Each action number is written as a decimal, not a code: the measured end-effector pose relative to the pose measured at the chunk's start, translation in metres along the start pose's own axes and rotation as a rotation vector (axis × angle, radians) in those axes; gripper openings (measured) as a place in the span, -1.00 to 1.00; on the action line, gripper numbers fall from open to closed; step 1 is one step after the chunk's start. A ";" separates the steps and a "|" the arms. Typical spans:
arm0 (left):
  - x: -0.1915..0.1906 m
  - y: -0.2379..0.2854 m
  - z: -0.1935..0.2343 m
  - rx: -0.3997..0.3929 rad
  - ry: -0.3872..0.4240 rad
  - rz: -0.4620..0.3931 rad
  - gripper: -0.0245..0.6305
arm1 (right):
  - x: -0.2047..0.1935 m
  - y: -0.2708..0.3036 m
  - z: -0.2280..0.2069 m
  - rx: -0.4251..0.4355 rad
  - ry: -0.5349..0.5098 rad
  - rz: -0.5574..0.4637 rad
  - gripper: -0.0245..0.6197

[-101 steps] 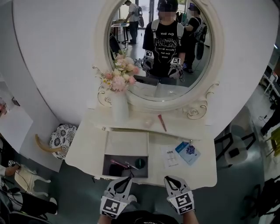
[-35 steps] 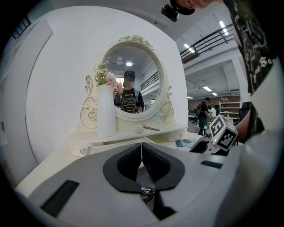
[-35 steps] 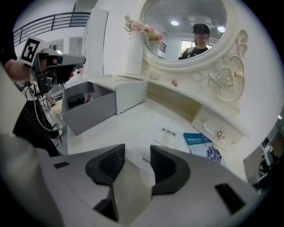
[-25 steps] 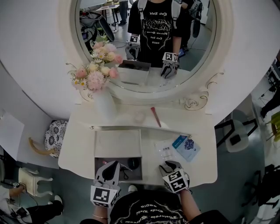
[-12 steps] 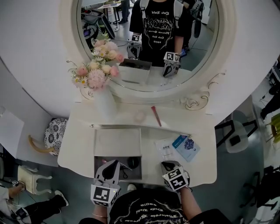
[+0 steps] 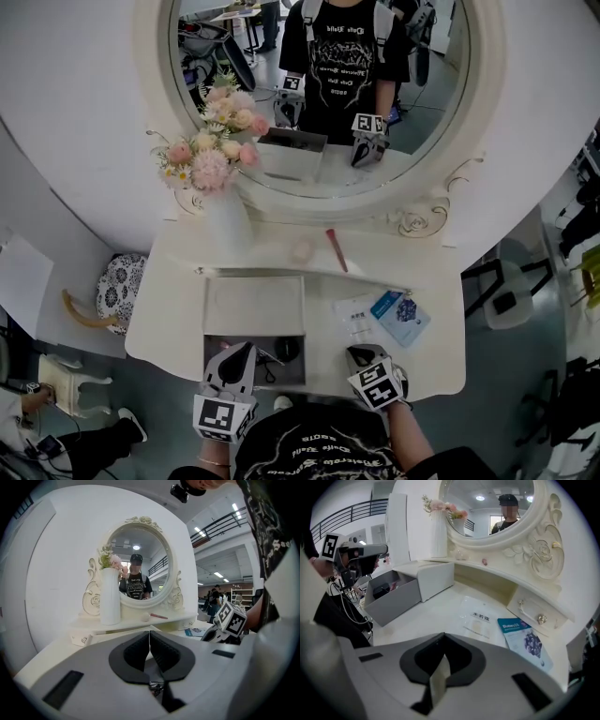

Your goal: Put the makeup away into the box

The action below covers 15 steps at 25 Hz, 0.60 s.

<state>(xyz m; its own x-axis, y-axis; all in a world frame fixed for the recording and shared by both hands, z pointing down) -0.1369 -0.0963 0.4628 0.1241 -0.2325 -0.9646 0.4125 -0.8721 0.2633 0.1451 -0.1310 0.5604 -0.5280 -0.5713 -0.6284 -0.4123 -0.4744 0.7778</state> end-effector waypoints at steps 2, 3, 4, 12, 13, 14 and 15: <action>0.000 0.000 -0.001 -0.005 0.003 -0.003 -0.88 | 0.001 -0.002 0.000 -0.009 0.009 -0.012 -0.90; 0.000 0.000 -0.001 -0.007 0.004 -0.003 -0.87 | 0.002 -0.003 0.000 -0.018 0.015 -0.023 -0.90; 0.000 -0.001 -0.001 -0.009 0.005 -0.003 -0.88 | 0.004 -0.004 0.000 -0.027 0.016 -0.035 -0.90; 0.001 0.002 -0.007 -0.043 0.001 -0.007 -0.88 | 0.016 -0.021 0.000 -0.073 0.033 -0.127 -0.90; 0.000 0.002 -0.008 -0.047 0.001 -0.008 -0.87 | 0.018 -0.023 0.001 -0.078 0.025 -0.132 -0.90; 0.000 0.002 -0.008 -0.050 0.002 -0.009 -0.87 | 0.019 -0.024 0.001 -0.083 0.018 -0.134 -0.90; 0.000 0.002 -0.008 -0.054 0.003 -0.009 -0.87 | 0.021 -0.024 0.001 -0.086 0.011 -0.134 -0.90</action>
<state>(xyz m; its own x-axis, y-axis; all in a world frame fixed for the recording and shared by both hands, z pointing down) -0.1284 -0.0946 0.4636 0.1227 -0.2232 -0.9670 0.4614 -0.8499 0.2548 0.1433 -0.1305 0.5285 -0.4636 -0.5061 -0.7272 -0.4131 -0.6026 0.6828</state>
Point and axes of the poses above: the fingertips, and each gripper's own axes: y forward along the fingers, z to its left, x out of its top, the point moved 9 cm from there along -y, backward along the fingers, and after that the axes turned 1 degree about x, right-handed, at the moved point
